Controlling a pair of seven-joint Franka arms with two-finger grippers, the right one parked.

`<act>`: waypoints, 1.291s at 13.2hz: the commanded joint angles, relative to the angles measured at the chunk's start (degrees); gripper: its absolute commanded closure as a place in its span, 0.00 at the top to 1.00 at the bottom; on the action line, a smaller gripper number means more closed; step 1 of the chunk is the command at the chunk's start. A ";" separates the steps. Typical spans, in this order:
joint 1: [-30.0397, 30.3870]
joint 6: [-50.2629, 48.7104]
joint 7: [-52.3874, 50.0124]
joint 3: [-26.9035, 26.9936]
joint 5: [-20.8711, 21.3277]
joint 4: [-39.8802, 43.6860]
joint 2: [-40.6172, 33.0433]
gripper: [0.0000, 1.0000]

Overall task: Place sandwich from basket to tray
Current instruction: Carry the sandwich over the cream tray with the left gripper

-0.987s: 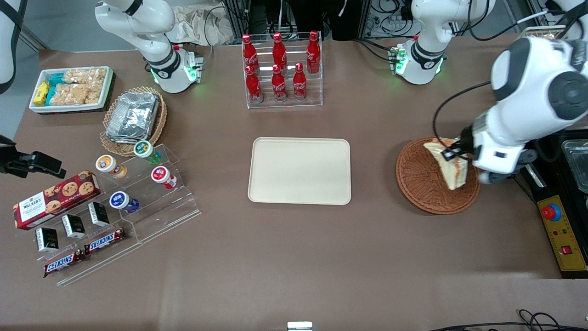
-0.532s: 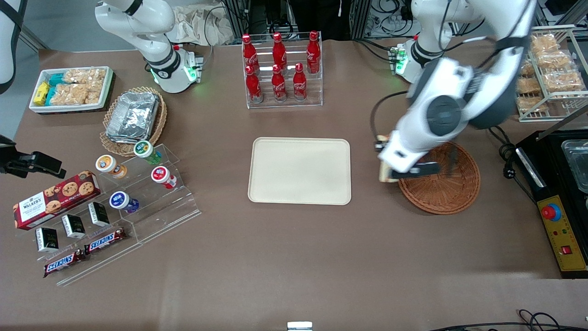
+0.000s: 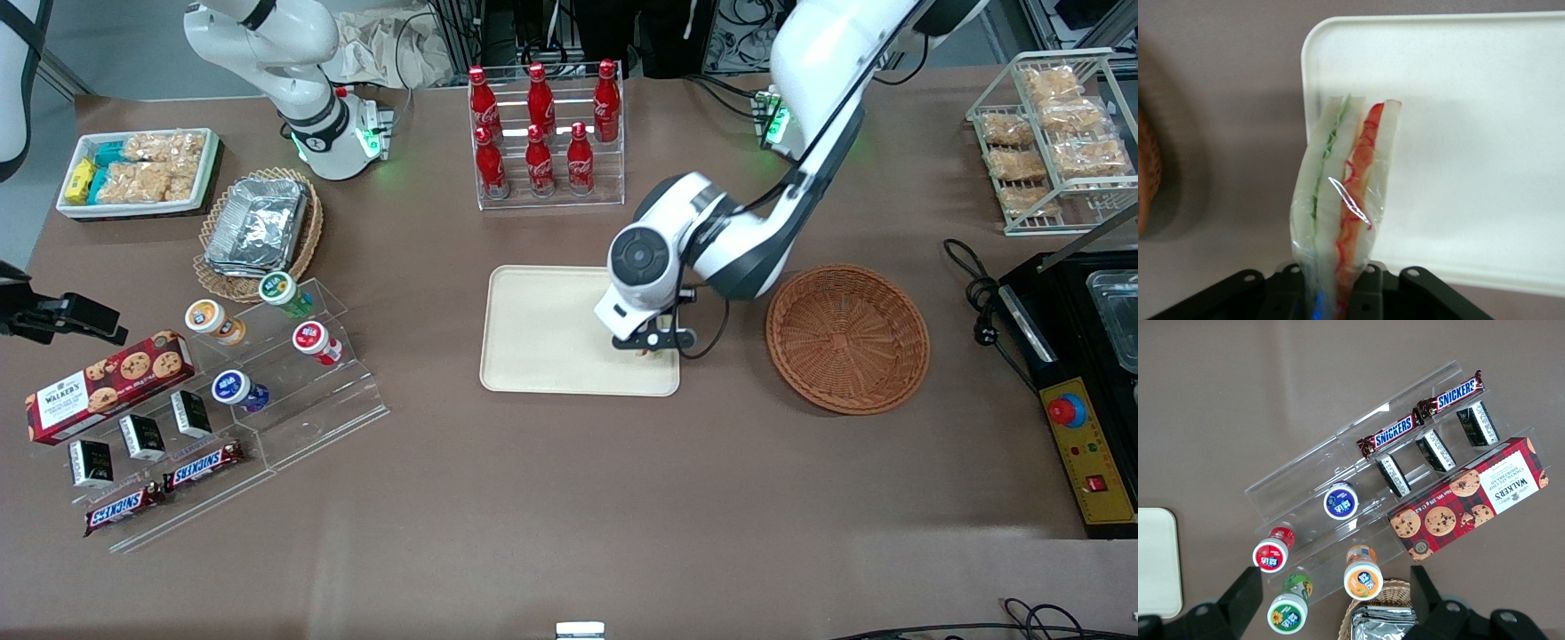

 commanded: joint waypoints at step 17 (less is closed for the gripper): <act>17.42 -9.16 13.55 0.37 5.58 4.80 -8.37 1.00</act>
